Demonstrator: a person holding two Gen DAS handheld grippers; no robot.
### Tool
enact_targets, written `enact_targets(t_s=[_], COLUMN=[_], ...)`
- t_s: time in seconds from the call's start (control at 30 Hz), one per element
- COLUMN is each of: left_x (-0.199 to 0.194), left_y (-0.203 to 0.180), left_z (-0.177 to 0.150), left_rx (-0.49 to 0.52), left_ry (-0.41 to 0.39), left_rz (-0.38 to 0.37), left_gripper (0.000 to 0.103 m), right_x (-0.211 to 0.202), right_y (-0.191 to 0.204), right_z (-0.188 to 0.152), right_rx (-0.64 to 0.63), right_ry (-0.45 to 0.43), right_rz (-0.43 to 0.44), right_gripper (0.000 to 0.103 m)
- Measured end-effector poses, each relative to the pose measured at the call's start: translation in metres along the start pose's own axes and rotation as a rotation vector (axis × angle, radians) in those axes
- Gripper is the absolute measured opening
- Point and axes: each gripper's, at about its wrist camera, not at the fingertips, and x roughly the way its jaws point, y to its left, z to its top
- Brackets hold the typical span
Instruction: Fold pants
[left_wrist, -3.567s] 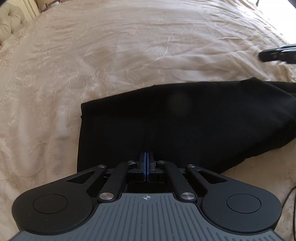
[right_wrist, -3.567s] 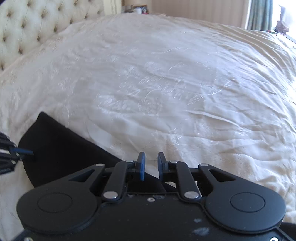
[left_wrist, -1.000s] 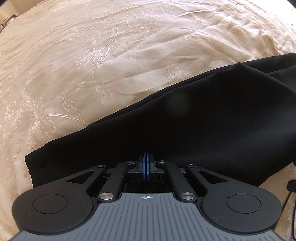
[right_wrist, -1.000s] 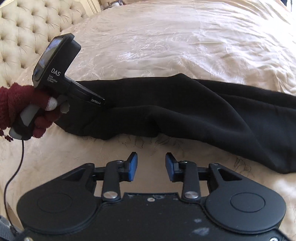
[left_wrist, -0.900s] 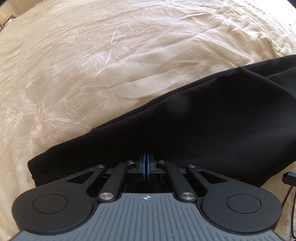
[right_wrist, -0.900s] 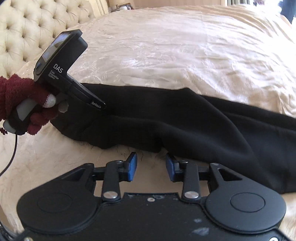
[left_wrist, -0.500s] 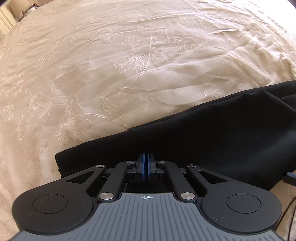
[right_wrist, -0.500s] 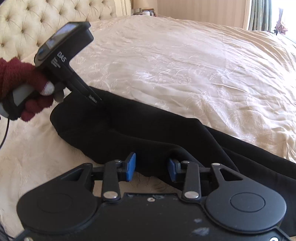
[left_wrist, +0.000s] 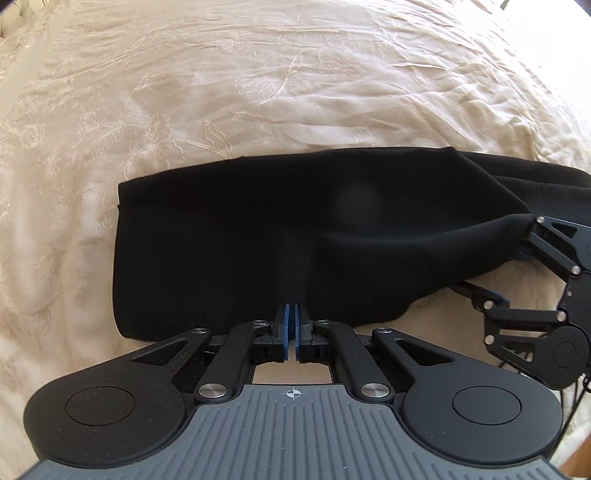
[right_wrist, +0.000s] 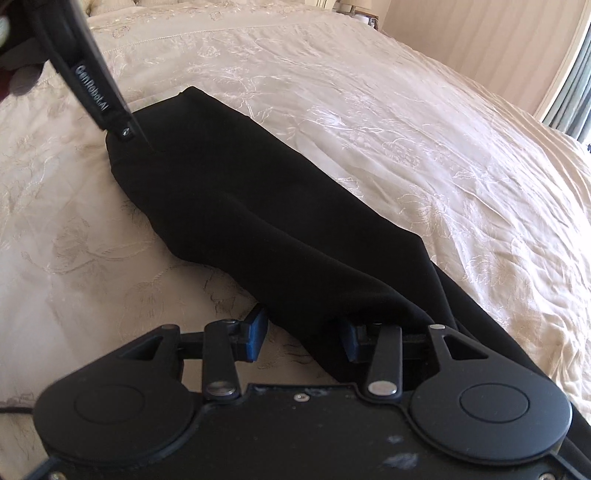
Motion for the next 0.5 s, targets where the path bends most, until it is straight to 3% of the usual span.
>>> enact_targets(t_s=[0.03, 0.13, 0.17, 0.23, 0.33, 0.5], left_x=[0.001, -0.001, -0.001, -0.002, 0.002, 0.004], left_y=[-0.002, -0.005, -0.005, -0.005, -0.007, -0.01], left_z=[-0.001, -0.007, -0.008, -0.011, -0.013, -0.014], left_rx=[-0.004, -0.003, 0.0, 0.007, 0.029, 0.059], left_ry=[0.005, 0.01, 0.012, 0.02, 0.037, 0.041], left_rz=[-0.003, 0.003, 0.003, 0.0, 0.003, 0.019], left_gripper=[0.003, 0.003, 0.003, 0.003, 0.003, 0.004], right_x=[-0.002, -0.023, -0.032, -0.045, -0.043, -0.037], right_y=[-0.003, -0.021, -0.029, -0.042, -0.045, -0.032], right_z=[0.003, 0.009, 0.01, 0.008, -0.005, -0.021], right_rx=[0.05, 0.231, 0.307, 0.485, 0.615, 0.656], right_ry=[0.003, 0.001, -0.002, 0.013, 0.084, 0.182], right_rz=[0.034, 0.115, 0.164, 0.269, 0.345, 0.386], right_gripper=[0.04, 0.01, 0.007, 0.007, 0.007, 0.008])
